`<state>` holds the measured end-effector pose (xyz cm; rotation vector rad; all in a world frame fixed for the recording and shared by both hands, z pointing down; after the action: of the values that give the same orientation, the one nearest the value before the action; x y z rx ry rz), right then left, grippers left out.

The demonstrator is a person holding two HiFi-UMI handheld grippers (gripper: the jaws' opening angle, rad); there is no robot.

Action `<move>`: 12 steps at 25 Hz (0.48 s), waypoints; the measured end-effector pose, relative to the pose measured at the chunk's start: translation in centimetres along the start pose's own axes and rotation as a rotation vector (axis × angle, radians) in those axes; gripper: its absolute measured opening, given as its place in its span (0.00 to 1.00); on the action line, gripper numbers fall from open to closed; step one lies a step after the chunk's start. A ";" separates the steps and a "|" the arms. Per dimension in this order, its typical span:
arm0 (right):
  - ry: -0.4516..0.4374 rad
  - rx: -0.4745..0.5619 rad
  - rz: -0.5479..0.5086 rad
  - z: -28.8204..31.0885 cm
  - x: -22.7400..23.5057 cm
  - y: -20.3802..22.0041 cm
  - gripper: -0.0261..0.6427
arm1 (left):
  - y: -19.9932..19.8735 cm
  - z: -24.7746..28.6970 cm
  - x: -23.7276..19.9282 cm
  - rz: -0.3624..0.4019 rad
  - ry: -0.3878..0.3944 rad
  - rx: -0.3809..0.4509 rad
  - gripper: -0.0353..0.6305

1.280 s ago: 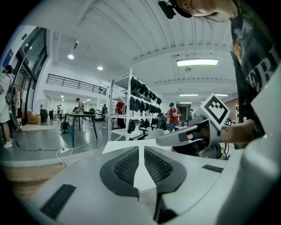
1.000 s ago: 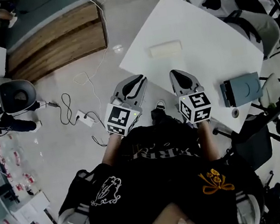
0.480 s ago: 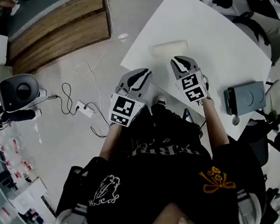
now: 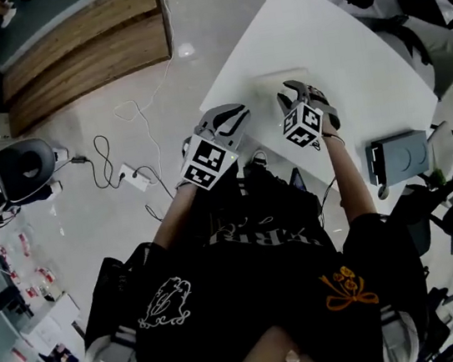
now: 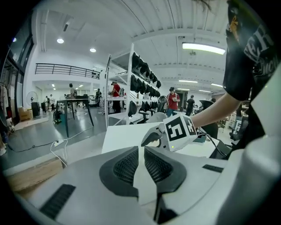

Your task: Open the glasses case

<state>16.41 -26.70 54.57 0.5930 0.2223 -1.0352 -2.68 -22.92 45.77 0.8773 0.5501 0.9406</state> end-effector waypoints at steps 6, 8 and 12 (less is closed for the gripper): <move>0.020 -0.136 -0.163 2.8 0.0 0.5 0.28 | 1.6 2.3 -2.3 0.044 0.056 -0.072 0.11; 0.012 -0.152 -0.170 3.0 -0.1 0.4 0.28 | 2.1 3.3 -3.0 0.048 0.073 -0.090 0.11; -0.014 -0.161 -0.127 2.9 0.0 0.4 0.25 | 3.3 6.1 -4.2 0.039 0.115 -0.137 0.18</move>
<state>16.44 -28.24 57.09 0.4300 0.3315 -1.1317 -1.72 -28.03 52.01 0.7164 0.5618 1.0567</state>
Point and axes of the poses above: the fingertips, and each gripper's own axes: z forward along the fingers, x to its right, y out of its underside, the point moved 9 cm from there along -z, backward along the fingers, and after that the axes turned 6 degrees about -x, right-handed, at the moved point
